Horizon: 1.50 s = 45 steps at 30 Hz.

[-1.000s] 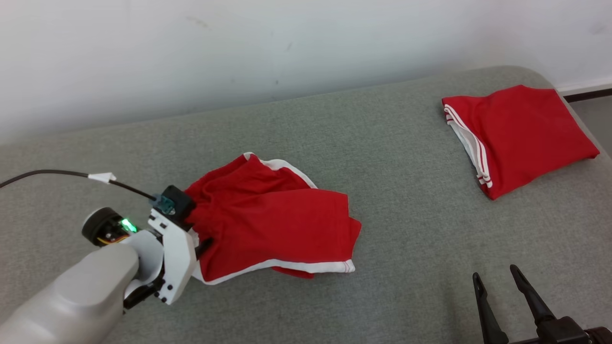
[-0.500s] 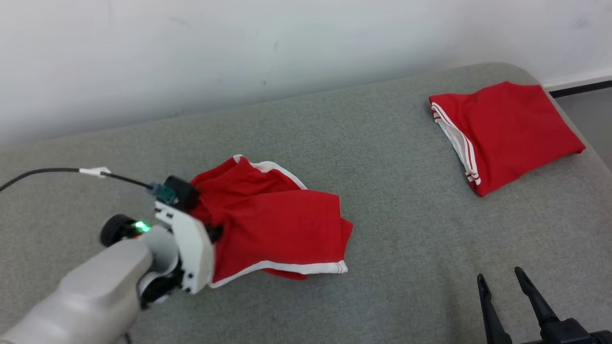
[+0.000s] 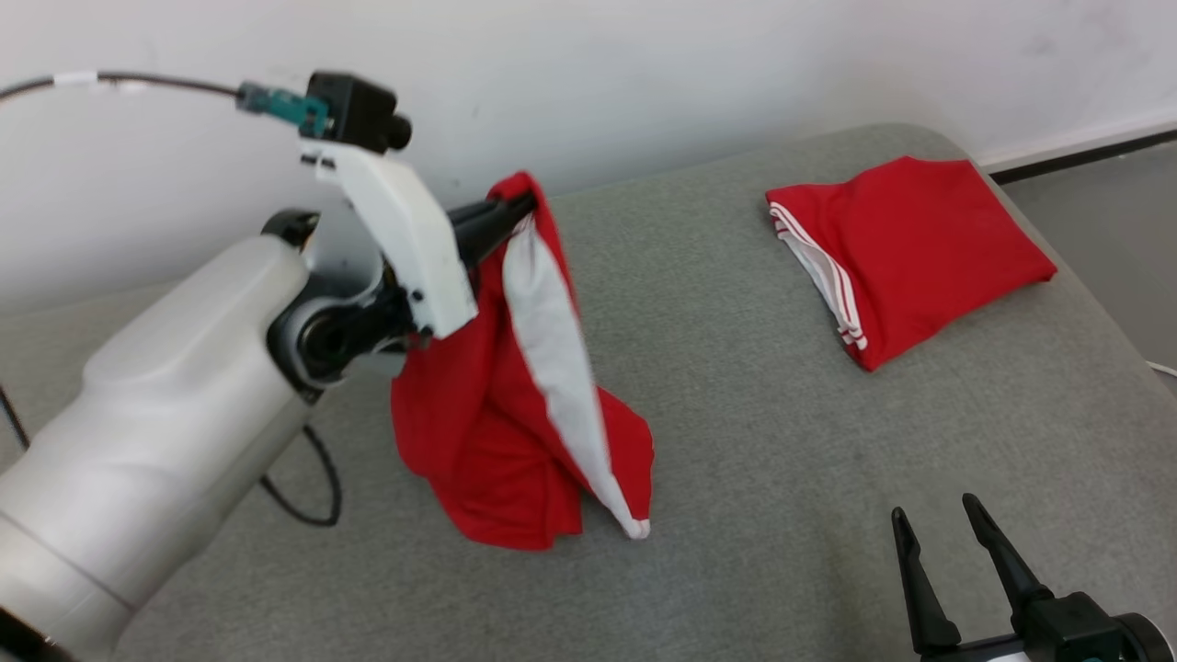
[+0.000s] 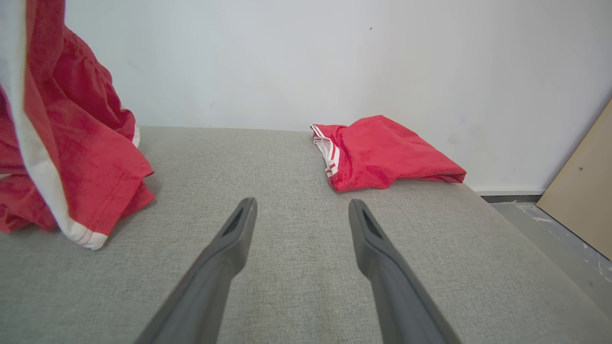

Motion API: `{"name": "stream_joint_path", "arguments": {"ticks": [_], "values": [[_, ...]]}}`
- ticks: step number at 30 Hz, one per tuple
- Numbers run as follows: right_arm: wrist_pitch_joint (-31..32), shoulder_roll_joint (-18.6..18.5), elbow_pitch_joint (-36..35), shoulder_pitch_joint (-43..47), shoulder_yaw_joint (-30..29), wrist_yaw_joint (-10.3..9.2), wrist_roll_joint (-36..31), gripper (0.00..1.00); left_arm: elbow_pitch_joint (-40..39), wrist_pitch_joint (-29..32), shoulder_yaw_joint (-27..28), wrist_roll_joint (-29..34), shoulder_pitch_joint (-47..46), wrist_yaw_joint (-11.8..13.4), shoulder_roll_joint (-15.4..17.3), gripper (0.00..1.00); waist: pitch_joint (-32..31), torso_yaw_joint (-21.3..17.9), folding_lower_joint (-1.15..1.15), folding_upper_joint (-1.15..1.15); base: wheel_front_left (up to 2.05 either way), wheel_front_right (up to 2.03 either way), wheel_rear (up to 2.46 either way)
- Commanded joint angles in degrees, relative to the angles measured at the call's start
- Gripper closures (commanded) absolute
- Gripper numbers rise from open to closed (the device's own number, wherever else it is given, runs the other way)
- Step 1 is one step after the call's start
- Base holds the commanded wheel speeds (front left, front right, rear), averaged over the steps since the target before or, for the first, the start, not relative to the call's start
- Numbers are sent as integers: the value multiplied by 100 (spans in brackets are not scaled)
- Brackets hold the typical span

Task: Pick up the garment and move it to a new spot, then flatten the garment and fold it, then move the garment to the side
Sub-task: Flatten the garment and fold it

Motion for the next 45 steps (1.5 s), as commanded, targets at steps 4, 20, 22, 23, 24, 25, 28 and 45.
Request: {"name": "stream_joint_path", "arguments": {"ticks": [4, 20, 22, 23, 24, 25, 28, 45], "values": [[-13, 11, 41, -65, 51, -15, 238, 0, 40, -106, 44, 291, -536, 299, -308, 100, 146, -290, 0, 0, 0, 0, 0], [-13, 9, 44, -15, -40, -15, 487, 0, 475, -1134, 187, 716, -957, 98, -932, 100, 221, -553, 0, 0, 0, 0, 0], [-13, 11, 50, 24, -101, -14, 438, 0, 402, -1224, 148, 661, -771, 37, -955, 100, 194, -444, 0, 0, 0, 0, 0], [-13, 11, 47, 25, -114, -15, 420, 0, 327, -1281, 134, 624, -683, 6, -975, 100, 188, -376, 0, 0, 0, 0, 0], [-13, 10, 42, 32, -148, -15, 403, 0, 226, -1323, 110, 587, -571, -17, -997, 100, 170, -300, 0, 0, 0, 0, 0], [-13, 8, 37, 43, -179, -14, 370, 0, 113, -1348, 76, 576, -462, -45, -1020, 100, 155, -212, 0, 0, 0, 0, 0], [-13, 5, 34, 61, -238, -15, 294, 0, -341, -1452, -41, 441, -4, -85, -1034, 100, 84, 48, 0, 0, 0, 0, 0], [-13, 6, 118, 601, -662, -14, -113, 0, -2235, -2675, -925, 394, 3935, 879, 327, 100, -583, 1262, 0, 0, 0, 0, 0]]}}
